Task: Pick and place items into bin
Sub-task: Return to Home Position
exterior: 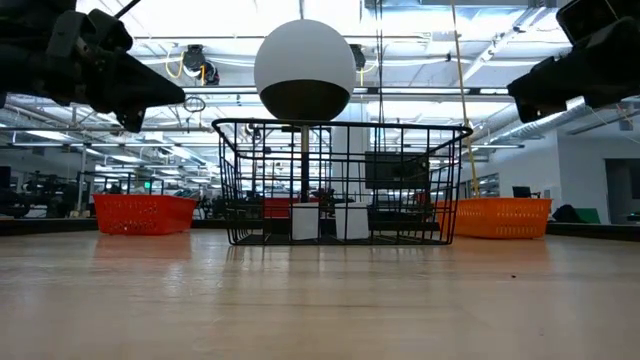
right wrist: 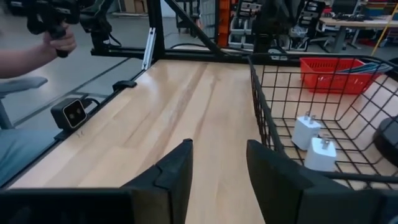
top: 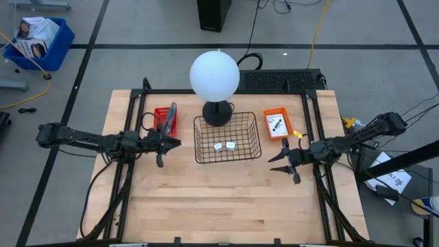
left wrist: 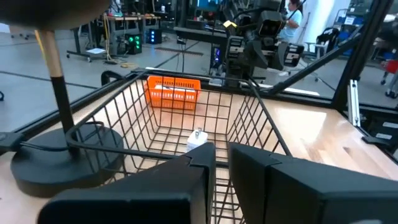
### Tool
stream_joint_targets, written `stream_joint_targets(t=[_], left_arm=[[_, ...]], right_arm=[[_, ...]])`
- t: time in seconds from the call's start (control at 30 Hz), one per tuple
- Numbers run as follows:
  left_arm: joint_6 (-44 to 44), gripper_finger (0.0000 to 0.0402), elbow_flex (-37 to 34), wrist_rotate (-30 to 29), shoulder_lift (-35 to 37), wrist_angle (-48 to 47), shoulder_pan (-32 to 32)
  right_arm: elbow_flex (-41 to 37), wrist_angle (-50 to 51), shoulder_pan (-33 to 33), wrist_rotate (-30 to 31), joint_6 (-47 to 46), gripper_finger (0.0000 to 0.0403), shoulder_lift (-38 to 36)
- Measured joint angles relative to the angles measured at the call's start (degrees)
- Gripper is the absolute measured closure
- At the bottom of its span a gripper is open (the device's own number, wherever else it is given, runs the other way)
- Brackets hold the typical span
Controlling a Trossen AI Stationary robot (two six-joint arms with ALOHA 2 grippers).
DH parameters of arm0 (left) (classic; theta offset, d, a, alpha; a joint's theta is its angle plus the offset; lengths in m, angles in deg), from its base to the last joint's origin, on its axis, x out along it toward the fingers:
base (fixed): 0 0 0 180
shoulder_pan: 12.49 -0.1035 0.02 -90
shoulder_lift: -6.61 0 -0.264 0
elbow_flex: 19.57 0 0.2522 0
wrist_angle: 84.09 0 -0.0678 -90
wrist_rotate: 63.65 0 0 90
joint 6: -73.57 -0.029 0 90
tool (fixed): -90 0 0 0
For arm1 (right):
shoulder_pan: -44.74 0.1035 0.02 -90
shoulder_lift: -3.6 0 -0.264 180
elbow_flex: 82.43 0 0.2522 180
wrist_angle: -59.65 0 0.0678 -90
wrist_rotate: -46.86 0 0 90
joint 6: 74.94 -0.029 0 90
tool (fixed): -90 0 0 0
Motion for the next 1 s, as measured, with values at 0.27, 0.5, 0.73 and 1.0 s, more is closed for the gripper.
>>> stream_joint_targets(t=[0.27,0.5,0.73,1.0], left_arm=[[0.21,0.0350,0.00,1.90,10.84,-10.60,-0.20],[1.86,0.0350,0.00,3.62,18.40,-17.87,0.00],[-0.06,0.0350,0.00,5.79,22.77,-18.65,0.00],[-1.32,0.0350,0.00,5.81,25.04,-23.38,-0.76]], right_arm=[[0.00,10.53,-0.20,0.18,1.44,0.0257,-10.42],[-0.48,16.85,-2.03,0.08,1.75,0.0258,-17.78],[-3.80,16.63,-6.50,-0.18,2.97,0.0260,-23.29],[-6.47,14.32,-11.69,-0.45,5.16,0.0257,-25.81]])
